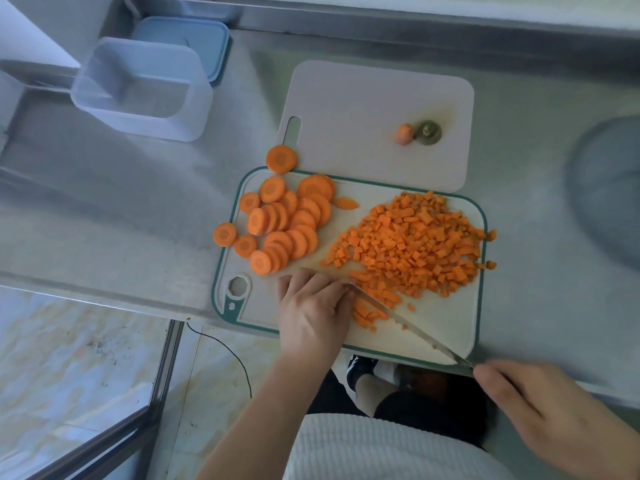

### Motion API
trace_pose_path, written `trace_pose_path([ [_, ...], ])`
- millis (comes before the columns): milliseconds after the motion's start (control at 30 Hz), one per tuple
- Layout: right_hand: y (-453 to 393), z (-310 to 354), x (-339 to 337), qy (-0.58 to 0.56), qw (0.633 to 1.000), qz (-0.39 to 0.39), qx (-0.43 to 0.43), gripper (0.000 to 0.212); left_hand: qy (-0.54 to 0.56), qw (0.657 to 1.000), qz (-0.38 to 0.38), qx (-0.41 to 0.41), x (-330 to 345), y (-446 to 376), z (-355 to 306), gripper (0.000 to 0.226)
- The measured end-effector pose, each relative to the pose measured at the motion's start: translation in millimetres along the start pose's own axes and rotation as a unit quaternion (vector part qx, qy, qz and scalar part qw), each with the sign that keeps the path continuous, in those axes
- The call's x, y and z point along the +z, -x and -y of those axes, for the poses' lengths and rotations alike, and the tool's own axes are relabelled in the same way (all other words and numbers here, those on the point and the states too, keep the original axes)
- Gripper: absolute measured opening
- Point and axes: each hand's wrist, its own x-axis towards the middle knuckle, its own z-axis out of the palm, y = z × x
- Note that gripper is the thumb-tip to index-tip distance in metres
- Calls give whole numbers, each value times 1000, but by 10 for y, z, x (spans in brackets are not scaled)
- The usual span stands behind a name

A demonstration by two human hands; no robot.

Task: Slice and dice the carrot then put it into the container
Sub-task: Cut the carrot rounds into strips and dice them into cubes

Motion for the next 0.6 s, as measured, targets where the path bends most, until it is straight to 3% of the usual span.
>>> trace_pose_path([
  [100, 42, -98, -9, 80, 997, -19, -14, 64, 42, 999, 9, 3, -115, 29, 76, 21],
  [267, 91, -10, 173, 225, 971, -32, -74, 56, 52, 995, -53, -61, -362, 158, 316, 23],
  [333, 82, 9, 293, 268, 957, -61, -91, 61, 46, 994, -69, -77, -356, 169, 358, 22],
  [467, 82, 7, 493, 275, 944, -143, -113, 62, 39, 995, -74, -51, -307, 159, 343, 20],
  [600, 128, -86, 626, 262, 948, -164, -74, 71, 39, 996, -70, -29, -241, 140, 329, 22],
])
